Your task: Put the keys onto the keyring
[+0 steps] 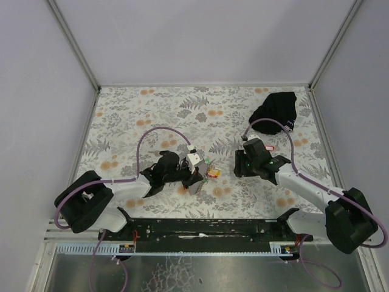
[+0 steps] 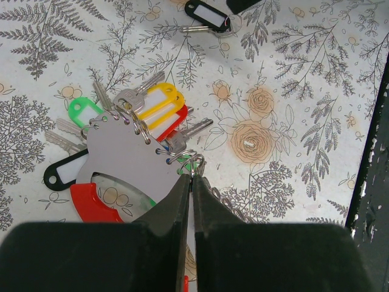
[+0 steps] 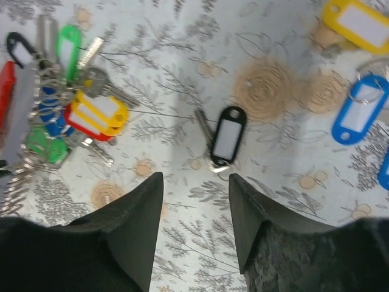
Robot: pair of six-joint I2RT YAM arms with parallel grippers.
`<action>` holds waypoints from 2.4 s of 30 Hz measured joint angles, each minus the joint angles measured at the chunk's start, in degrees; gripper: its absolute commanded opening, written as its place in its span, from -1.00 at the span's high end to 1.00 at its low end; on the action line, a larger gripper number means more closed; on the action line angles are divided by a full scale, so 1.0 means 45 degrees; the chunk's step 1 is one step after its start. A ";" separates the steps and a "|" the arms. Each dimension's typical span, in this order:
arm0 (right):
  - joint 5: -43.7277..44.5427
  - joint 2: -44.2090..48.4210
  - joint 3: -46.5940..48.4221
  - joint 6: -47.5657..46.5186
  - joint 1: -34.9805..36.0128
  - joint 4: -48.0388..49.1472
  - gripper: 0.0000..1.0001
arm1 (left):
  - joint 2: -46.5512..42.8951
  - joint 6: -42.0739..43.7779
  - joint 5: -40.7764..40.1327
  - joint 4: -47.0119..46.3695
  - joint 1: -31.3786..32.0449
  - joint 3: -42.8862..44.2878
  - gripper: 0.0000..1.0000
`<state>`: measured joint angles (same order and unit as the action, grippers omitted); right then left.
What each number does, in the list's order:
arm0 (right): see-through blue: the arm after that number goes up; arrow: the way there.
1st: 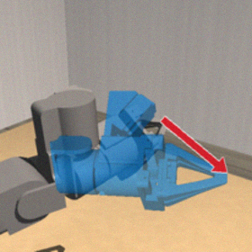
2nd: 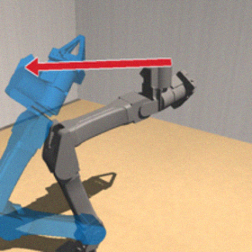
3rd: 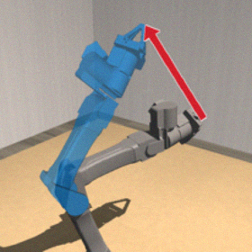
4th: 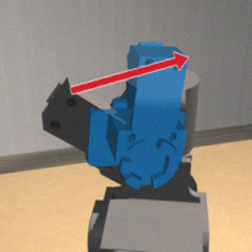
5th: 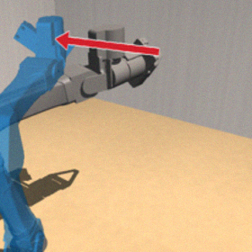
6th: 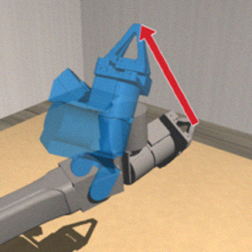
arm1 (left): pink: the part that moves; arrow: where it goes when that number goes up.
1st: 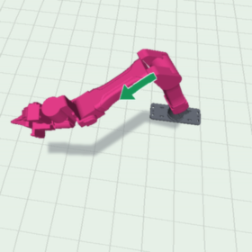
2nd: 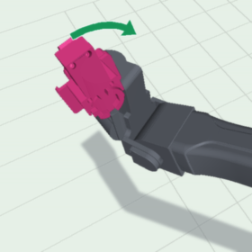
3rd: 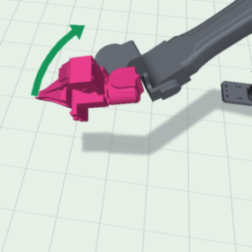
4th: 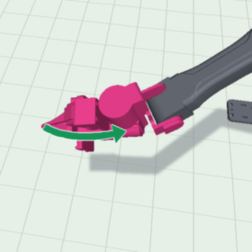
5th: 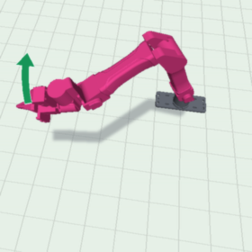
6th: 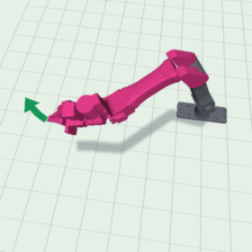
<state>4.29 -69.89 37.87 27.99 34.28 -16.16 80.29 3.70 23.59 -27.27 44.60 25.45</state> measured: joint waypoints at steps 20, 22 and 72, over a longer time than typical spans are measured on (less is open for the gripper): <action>-0.2560 -0.1146 -0.0957 -0.0413 -0.2137 0.0219 0.14 | 0.0000 0.0000 0.0010 0.0010 0.0000 0.0000 1.00; -0.2618 -0.1156 -0.1049 -0.0471 -0.2234 0.0393 0.17 | 0.0000 0.0000 0.0015 0.0010 0.0000 0.0000 1.00; -0.4643 -0.0204 -0.0753 -0.4027 -0.2084 0.1394 1.00 | 0.0024 0.0010 0.0330 0.0068 0.0005 0.0039 1.00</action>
<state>-16.60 -70.81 34.48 9.87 24.91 -9.89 80.40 3.75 25.08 -26.96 44.62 25.63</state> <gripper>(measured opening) 0.011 0.009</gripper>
